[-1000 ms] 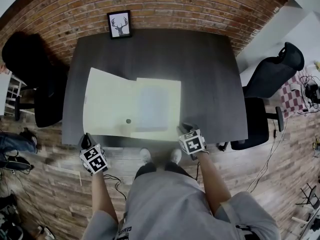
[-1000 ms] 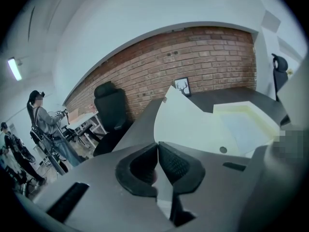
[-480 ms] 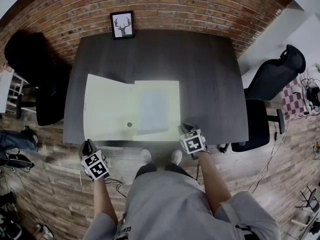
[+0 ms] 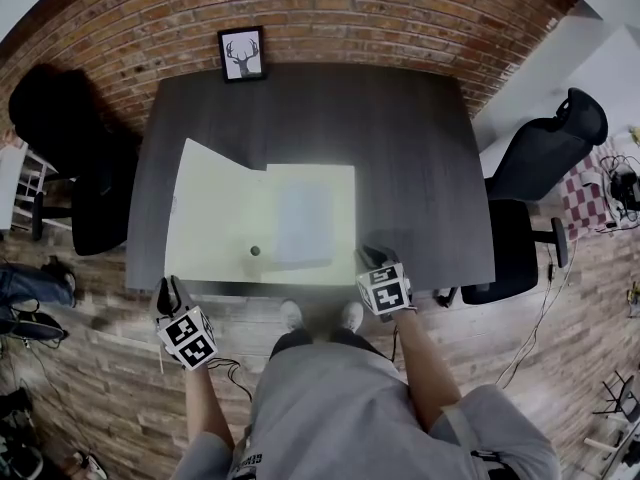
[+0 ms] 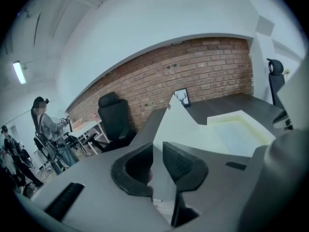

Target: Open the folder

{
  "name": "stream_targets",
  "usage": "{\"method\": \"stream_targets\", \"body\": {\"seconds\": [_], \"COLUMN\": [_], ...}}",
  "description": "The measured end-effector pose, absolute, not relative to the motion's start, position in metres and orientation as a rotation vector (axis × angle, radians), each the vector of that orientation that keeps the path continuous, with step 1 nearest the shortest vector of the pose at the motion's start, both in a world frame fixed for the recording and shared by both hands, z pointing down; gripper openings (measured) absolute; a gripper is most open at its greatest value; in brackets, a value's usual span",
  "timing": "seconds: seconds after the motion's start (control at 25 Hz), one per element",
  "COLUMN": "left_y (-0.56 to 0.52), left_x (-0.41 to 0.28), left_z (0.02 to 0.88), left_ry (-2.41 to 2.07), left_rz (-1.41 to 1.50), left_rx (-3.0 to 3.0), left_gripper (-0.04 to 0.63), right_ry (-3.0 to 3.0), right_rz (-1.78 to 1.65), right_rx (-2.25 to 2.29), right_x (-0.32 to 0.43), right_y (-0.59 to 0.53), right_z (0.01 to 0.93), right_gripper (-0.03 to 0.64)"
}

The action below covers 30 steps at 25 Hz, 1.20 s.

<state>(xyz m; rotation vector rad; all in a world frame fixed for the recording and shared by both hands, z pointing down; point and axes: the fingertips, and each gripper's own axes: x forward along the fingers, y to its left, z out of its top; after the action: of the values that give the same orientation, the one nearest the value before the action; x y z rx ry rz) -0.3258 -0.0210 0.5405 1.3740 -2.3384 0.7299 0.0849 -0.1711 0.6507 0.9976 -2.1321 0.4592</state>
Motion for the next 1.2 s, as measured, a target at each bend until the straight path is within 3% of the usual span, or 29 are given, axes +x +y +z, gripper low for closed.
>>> {"method": "stream_targets", "body": {"seconds": [0.52,0.96,1.2], "left_y": [-0.059,-0.119,-0.132], "left_x": [-0.285,-0.180,-0.129], "left_z": [0.436,0.383,0.370], "left_ry": [-2.468,-2.246,-2.115], "left_rz": [0.514,0.196,0.126], "left_rx": [1.643,2.042,2.199], "left_gripper": [0.015,0.003,0.003], "right_ry": [-2.353,-2.654,-2.735], "right_rz": [0.355,0.068,0.023], "right_rx": [1.158,1.394,1.452], "right_x": [0.065,0.050,0.053], "right_y": [-0.189,-0.182,-0.170], "right_z": [0.544,0.387,0.350], "right_gripper": [0.013,0.000,0.000]}}
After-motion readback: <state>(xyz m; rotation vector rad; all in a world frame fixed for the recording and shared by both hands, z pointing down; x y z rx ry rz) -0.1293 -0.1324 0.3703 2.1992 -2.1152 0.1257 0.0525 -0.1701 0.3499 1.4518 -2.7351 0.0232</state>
